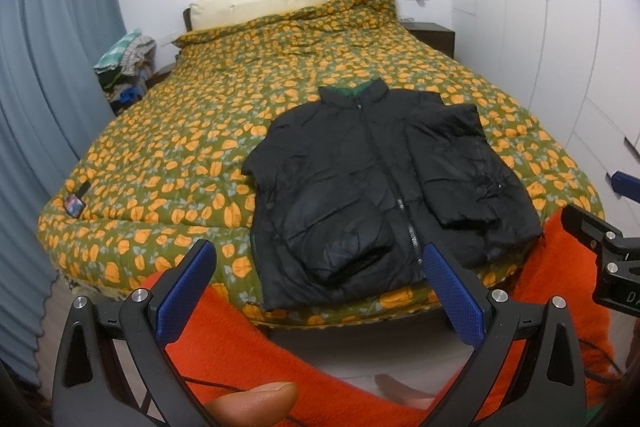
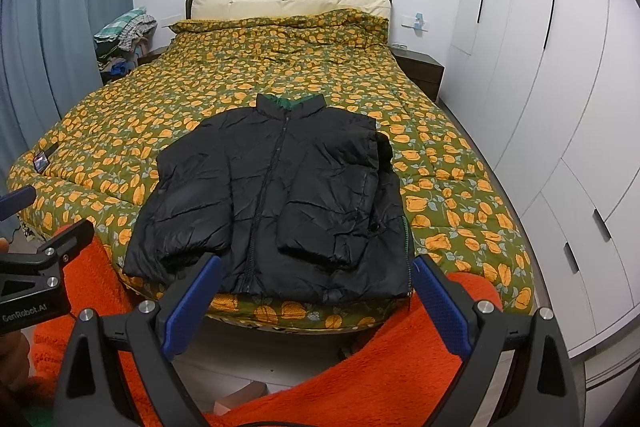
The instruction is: Fold large clothes
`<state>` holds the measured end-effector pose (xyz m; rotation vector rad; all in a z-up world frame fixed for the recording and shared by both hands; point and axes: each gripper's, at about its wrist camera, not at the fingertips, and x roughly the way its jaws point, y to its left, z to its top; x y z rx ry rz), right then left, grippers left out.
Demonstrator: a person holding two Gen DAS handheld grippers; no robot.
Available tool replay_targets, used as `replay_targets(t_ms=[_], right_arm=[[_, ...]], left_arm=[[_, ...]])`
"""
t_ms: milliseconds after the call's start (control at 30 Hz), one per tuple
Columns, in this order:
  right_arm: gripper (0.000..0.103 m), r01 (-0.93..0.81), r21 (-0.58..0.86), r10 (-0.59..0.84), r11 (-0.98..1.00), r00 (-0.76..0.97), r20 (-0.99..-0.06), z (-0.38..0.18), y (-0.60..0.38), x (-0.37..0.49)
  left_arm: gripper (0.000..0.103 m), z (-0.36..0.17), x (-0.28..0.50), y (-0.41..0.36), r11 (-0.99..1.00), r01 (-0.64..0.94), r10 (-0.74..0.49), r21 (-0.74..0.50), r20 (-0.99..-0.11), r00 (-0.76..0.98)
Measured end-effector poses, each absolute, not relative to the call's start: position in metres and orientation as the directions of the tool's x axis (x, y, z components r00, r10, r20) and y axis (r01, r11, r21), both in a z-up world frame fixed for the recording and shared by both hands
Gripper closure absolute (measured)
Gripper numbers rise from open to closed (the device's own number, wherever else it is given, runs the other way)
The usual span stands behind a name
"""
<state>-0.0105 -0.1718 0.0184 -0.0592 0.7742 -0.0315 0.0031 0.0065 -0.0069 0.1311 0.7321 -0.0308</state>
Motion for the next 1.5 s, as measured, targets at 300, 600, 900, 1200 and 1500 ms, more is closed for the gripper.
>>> replay_targets(t_ms=[300,600,900,1200,1500], right_arm=[[0.006,-0.001,-0.062,-0.042,0.998,0.708,-0.705,0.017,-0.172,-0.005],[0.006,0.008,-0.06,-0.047,0.998,0.723,-0.69,0.02,-0.175,-0.004],[0.006,0.021,-0.015,-0.026,1.0,0.753,-0.657,0.028,-0.191,-0.002],[0.006,-0.051,0.009,0.045,0.999,0.768,-0.639,0.033,-0.192,0.01],[0.006,-0.192,-0.121,0.062,0.974,0.737,-0.673,0.002,-0.19,0.042]], left_arm=[[0.0,-0.008,0.005,0.009,0.992,0.069,0.02,0.106,-0.672,0.74],[0.0,-0.003,0.009,0.015,0.995,0.072,-0.006,0.074,-0.658,0.753],[0.0,0.004,0.02,0.025,0.996,0.084,-0.051,0.02,-0.654,0.755],[0.0,0.011,0.033,0.024,0.996,0.07,-0.024,0.05,-0.62,0.784],[0.0,0.004,0.058,0.031,0.997,0.065,-0.026,0.038,-0.631,0.775]])
